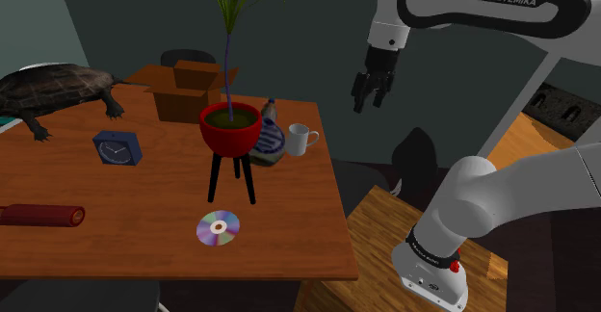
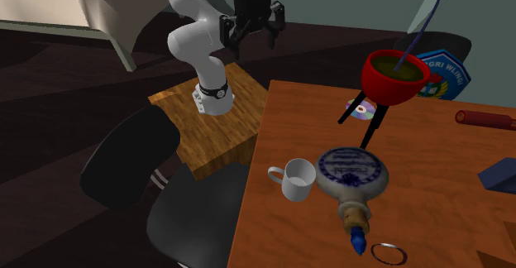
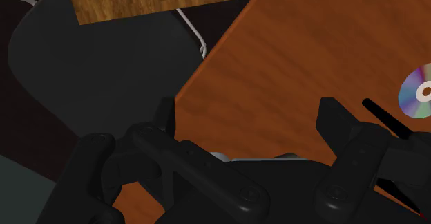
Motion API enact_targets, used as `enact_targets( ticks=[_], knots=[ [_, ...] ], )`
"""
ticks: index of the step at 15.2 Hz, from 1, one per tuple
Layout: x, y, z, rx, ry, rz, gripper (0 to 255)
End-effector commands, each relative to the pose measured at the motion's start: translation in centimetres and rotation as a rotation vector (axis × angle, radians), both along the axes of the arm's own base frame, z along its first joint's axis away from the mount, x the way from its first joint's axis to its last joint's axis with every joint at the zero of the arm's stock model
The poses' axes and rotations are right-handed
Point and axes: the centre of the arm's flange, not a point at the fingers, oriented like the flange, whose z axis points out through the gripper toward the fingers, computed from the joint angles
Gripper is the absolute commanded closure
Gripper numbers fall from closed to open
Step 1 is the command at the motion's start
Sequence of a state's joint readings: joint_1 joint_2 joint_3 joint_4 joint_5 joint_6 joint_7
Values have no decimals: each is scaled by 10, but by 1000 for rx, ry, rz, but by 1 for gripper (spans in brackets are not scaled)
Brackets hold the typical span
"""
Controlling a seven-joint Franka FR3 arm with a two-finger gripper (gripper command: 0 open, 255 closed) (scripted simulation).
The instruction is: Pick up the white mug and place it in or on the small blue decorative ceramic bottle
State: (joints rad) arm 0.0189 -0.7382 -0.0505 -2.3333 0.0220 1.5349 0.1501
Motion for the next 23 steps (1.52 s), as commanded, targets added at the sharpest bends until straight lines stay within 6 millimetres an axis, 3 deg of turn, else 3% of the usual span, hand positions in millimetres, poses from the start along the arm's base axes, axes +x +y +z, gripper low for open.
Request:
enact_targets(
  ticks=[1,23],
  knots=[
    [0,0,0,0,0,0,0],
    [217,9,-169,-57,-123,194,0]
  ],
)
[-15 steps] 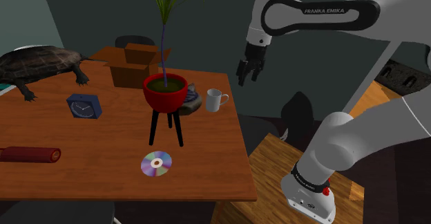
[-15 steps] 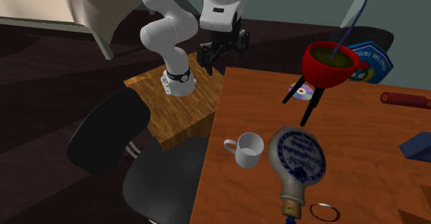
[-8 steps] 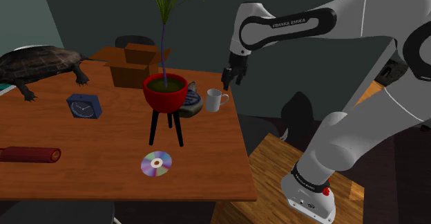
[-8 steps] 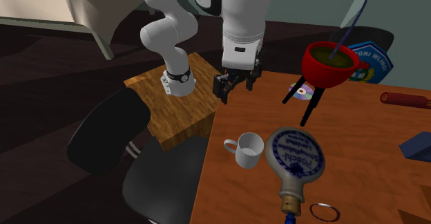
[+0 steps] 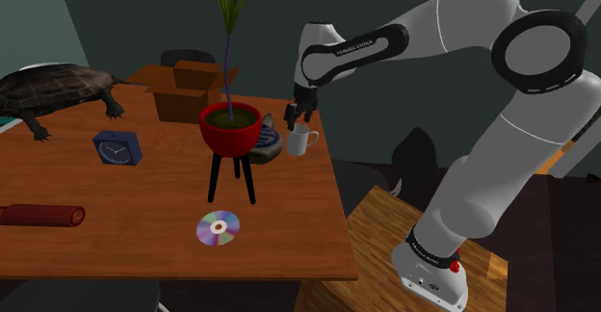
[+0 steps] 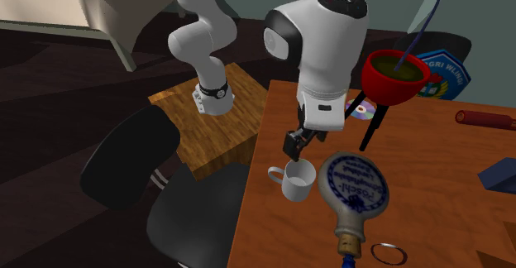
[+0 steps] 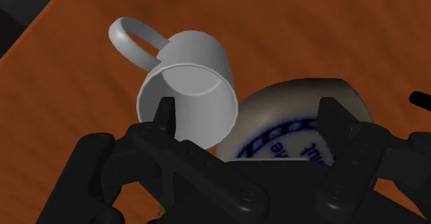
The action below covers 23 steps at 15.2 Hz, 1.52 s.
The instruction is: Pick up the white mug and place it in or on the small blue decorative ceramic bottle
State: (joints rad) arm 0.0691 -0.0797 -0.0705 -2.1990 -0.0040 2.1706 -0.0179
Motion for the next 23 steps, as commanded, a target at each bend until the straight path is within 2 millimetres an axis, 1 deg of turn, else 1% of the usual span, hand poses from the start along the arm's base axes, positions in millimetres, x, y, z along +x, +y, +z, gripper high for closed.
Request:
enact_targets(
  ticks=[1,7,8,16,17,23],
  knots=[
    [16,-1,-11,-4,-9,13,0],
    [18,-1,-43,-4,-9,13,0],
    [19,-1,-51,-4,-9,13,0],
    [19,-1,-51,-4,-9,13,0],
    [19,-1,-51,-4,-9,13,255],
    [19,-1,-51,-4,-9,13,255]
  ],
)
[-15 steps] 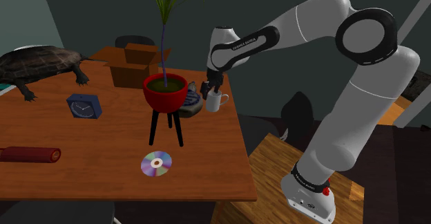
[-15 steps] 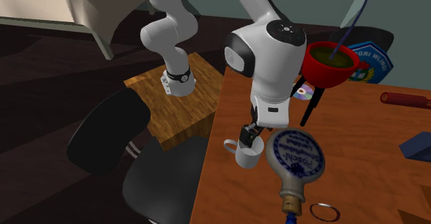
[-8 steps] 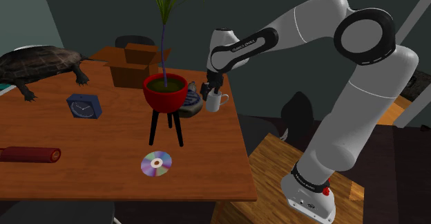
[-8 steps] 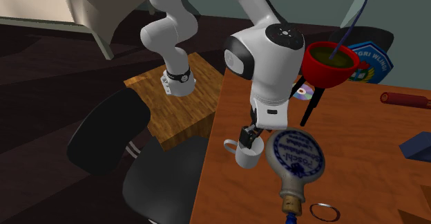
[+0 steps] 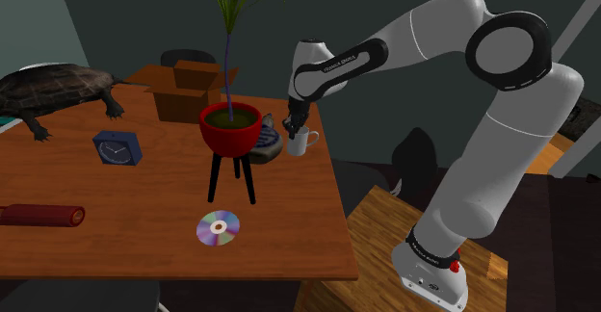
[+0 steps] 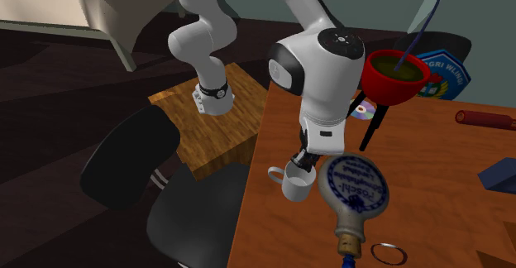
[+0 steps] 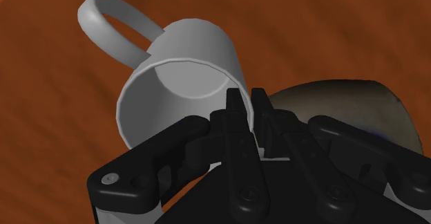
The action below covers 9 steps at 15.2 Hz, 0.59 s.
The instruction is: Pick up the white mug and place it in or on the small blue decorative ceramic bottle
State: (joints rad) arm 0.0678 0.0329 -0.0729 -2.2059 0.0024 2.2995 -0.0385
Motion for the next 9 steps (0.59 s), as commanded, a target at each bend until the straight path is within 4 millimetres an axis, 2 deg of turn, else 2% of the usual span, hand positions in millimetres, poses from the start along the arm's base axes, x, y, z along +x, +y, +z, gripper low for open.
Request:
enact_targets(
  ticks=[1,3,9],
  knots=[
    [0,0,0,0,1,0,255],
    [0,0,0,0,1,0,255],
    [0,0,31,0,1,0,255]
  ],
)
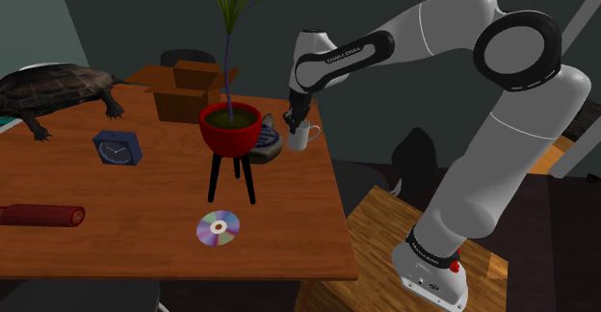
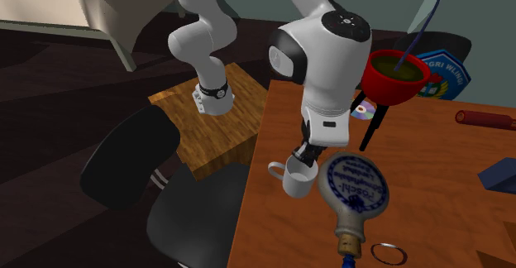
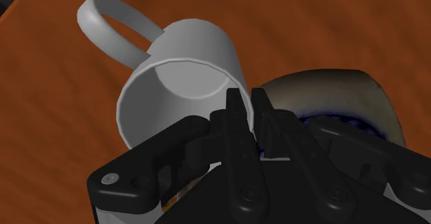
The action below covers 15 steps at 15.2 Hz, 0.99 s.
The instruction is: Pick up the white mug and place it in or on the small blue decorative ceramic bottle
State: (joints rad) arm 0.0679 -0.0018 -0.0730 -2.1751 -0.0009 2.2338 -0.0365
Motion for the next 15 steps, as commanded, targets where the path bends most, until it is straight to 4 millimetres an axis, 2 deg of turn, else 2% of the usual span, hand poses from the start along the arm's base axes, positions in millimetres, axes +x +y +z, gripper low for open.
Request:
enact_targets(
  ticks=[1,15],
  knots=[
    [0,0,10,0,0,0,255],
    [0,0,84,0,0,0,255]
  ],
)
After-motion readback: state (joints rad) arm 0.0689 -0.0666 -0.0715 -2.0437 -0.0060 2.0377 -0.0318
